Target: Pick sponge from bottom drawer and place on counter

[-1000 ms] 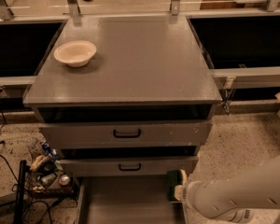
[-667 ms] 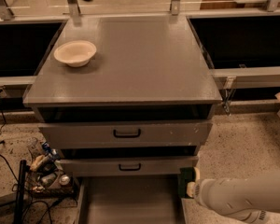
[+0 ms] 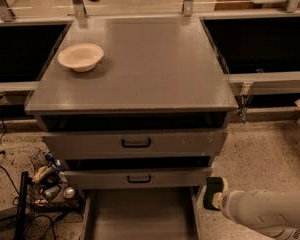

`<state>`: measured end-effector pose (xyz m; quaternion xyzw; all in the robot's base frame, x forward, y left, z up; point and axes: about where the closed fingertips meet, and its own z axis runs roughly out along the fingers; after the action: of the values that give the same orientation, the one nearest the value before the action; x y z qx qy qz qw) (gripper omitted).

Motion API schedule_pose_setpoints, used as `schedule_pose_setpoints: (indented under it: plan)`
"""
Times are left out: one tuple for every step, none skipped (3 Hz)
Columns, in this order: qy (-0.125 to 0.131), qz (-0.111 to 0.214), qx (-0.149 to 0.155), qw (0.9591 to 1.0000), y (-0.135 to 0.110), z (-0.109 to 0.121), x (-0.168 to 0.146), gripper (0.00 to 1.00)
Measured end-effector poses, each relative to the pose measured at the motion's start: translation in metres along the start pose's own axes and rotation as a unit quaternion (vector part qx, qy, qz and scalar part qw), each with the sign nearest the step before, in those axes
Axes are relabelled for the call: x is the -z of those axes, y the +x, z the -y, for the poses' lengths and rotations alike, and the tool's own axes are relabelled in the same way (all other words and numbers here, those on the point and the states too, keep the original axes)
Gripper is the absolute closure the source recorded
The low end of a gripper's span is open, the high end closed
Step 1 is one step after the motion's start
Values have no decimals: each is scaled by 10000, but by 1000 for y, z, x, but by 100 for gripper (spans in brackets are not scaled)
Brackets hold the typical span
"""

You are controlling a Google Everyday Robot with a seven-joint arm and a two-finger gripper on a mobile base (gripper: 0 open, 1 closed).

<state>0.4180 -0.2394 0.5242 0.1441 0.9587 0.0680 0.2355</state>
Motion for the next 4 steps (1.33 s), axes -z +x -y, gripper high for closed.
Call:
schedule_pose_setpoints:
  plan:
    - [-55,1,32,10000,-2,-12,-2,100]
    - [-118,293,96,9995,-19,-19,14,100]
    - [-262,834,181,9960,-49,-21,43,100]
    - [-263,789,181,9964,-49,-25,40,100]
